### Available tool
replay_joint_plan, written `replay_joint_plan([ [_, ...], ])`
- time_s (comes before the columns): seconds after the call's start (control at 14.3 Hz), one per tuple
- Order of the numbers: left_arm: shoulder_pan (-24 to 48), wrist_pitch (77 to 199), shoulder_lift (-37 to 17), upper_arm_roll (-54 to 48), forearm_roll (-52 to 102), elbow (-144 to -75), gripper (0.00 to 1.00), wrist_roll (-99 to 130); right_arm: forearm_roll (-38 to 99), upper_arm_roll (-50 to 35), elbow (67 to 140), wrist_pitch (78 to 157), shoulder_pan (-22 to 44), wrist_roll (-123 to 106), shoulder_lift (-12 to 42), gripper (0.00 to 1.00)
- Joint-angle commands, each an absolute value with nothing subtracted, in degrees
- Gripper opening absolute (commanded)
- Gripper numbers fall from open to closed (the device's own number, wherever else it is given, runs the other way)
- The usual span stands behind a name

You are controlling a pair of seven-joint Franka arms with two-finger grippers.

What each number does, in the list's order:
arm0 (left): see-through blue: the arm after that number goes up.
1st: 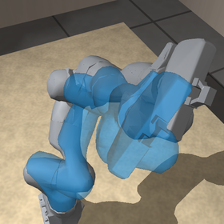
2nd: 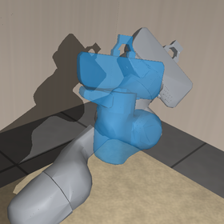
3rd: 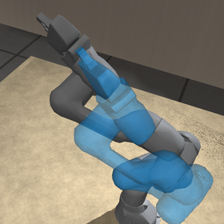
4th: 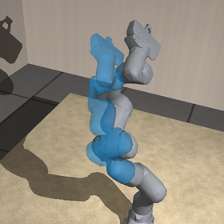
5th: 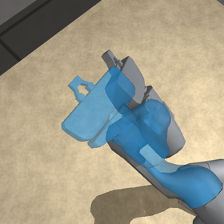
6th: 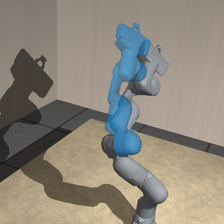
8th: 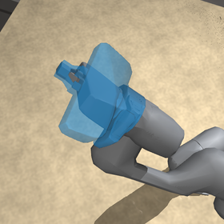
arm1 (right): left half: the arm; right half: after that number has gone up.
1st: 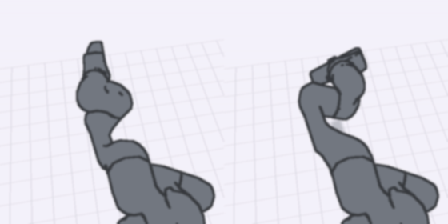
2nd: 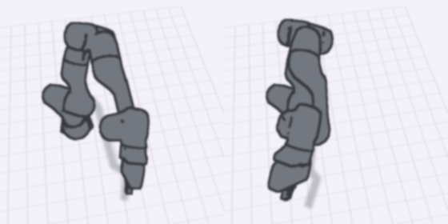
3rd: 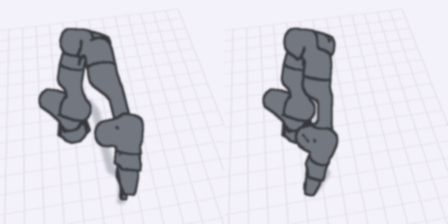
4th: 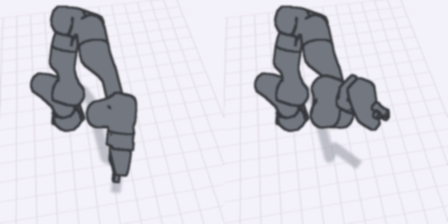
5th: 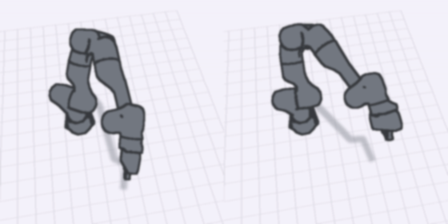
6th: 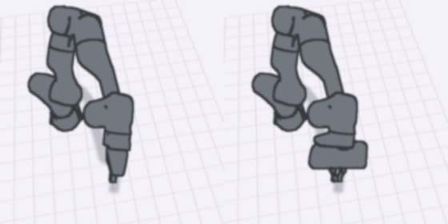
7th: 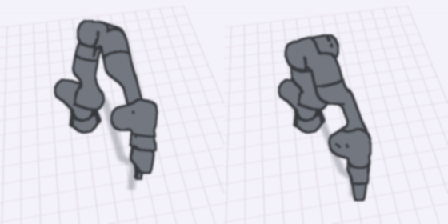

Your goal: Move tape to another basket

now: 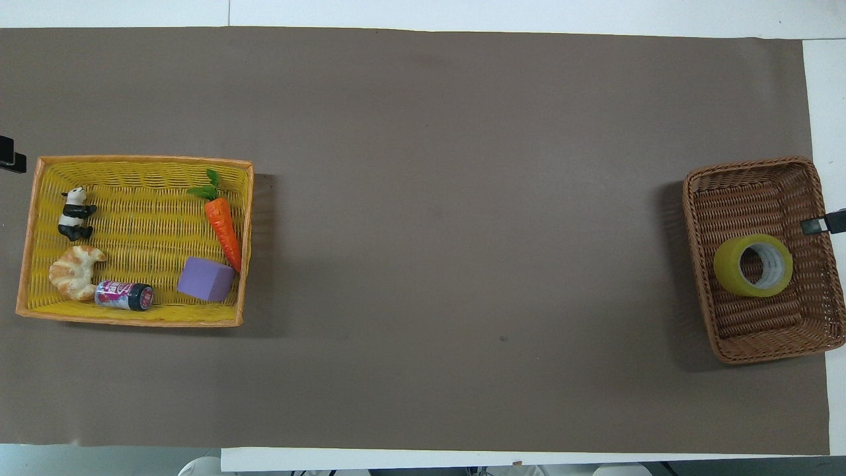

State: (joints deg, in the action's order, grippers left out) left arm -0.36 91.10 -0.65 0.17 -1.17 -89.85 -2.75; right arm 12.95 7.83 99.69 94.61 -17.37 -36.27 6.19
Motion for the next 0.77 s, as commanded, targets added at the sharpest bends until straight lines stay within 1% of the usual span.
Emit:
replay_joint_plan([
  [0.0, -0.2, 90.4, -0.5, 0.6, -2.1, -90.9, 0.99, -3.5, 6.4, 7.5, 98.4, 94.0, -12.7, -22.2, 2.7, 1.00],
  [0.21, -0.3, 90.4, -0.4, 0.7, -2.2, -91.0, 0.99, -3.5, 2.8, 7.5, 97.9, 91.8, -6.4, -12.5, -1.5, 1.00],
  [0.28, -0.2, 90.3, -0.5, 0.6, -2.2, -91.0, 0.99, -3.5, -0.6, 7.5, 97.0, 89.2, -3.9, -9.4, -2.0, 1.00],
  [0.35, 0.0, 90.3, -0.4, 0.6, -2.2, -91.0, 0.99, -3.4, -3.5, 7.3, 94.2, 86.9, -1.8, -8.1, -2.3, 1.00],
  [0.42, 0.1, 90.1, -0.4, 0.6, -2.2, -90.9, 0.99, -3.4, -4.1, 7.5, 91.4, 83.6, -0.2, -7.9, -1.9, 1.00],
  [0.56, -0.2, 89.8, -0.4, 0.6, -2.2, -91.0, 0.99, -3.4, -3.3, 7.5, 86.2, 79.0, 0.3, -7.7, 0.2, 1.00],
  [0.7, -0.2, 89.6, -0.4, 0.6, -2.3, -90.7, 0.99, -3.6, -3.3, 7.6, 86.0, 79.8, 0.4, -7.7, 0.7, 1.00],
])
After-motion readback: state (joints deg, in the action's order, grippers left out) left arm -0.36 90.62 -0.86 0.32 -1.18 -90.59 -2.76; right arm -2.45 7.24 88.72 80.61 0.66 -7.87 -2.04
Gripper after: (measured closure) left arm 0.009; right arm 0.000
